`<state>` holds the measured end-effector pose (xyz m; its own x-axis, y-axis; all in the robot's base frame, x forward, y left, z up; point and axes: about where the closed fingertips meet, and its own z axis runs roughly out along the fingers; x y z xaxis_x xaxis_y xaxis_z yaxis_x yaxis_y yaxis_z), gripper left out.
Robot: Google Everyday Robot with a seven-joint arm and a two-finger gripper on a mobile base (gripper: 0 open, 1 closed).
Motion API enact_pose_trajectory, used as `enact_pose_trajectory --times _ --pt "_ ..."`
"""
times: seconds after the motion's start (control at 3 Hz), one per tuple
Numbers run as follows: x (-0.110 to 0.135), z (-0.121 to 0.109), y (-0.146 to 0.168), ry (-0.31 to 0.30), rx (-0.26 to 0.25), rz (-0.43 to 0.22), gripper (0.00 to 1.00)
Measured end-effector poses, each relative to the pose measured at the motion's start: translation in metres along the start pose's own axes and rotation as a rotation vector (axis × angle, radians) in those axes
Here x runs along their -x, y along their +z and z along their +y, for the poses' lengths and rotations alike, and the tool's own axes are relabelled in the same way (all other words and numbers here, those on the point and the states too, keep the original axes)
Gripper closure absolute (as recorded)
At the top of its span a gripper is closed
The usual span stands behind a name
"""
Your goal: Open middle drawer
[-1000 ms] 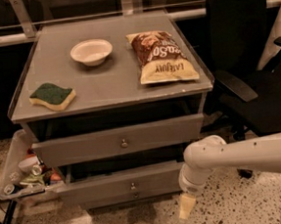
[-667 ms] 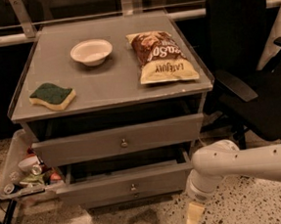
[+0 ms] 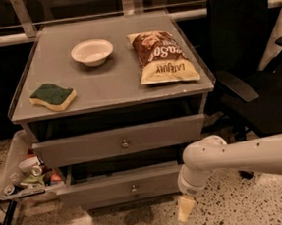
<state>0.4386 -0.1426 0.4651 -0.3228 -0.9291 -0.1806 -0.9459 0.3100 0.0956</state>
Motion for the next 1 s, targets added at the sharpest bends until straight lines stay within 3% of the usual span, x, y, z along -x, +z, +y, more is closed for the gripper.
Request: enact_pose_trajectory --times 0.67,1.0 --pt "0.051 -0.055 0.023 -0.066 -0.031 -0.022 0.0" --pt "0.061 -0.069 0.036 -0.086 -0.03 -0.021 0.0"
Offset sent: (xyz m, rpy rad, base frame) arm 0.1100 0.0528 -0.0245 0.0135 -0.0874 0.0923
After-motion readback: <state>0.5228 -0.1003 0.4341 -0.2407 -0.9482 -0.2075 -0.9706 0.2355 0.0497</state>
